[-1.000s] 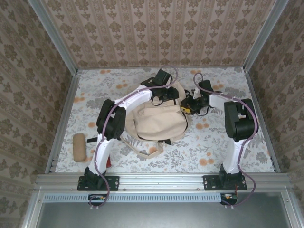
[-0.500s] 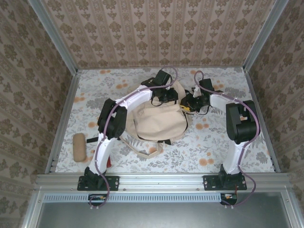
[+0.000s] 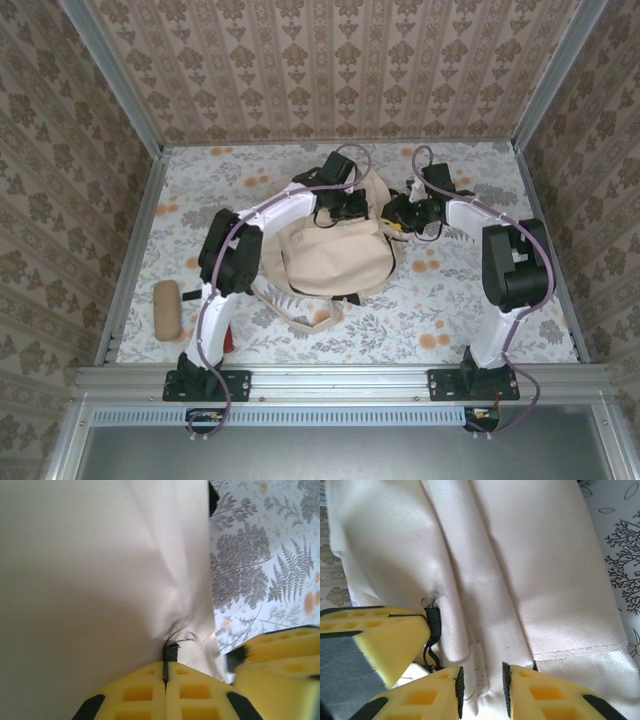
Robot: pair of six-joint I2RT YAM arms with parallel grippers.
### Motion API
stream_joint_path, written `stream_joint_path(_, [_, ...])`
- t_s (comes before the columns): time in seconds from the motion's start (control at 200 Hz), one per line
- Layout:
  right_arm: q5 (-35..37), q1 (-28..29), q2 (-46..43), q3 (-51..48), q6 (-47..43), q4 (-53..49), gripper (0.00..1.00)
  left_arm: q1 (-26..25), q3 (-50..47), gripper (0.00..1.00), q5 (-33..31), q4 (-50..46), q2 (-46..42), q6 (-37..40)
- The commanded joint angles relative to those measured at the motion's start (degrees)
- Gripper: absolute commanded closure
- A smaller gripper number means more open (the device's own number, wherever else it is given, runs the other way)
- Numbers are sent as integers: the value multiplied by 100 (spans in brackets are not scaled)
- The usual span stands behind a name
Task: Pack books, pencil case, and school supplies into a backpack
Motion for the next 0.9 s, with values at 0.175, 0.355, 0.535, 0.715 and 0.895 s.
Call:
stream_joint_path(0.175, [-202, 37, -147, -18, 129, 143, 65, 222, -502, 100, -14, 397, -803, 188])
stream_joint_path(0.355, [-49, 35, -187, -46, 151, 86, 62, 102, -230, 62, -197, 25, -584, 276])
stream_joint_path(0.535, [343, -5, -362, -159, 246, 6, 62, -124, 398, 56, -226, -473, -121, 546])
stream_joint_path(0.715, [682, -204, -639, -462, 478, 81, 63, -360, 1160, 56, -1052, -1203, 355, 890])
stream_joint_path(0.895, [855, -316, -855, -679, 517, 77, 63, -604, 1938, 57, -1964, -1953, 814, 1145])
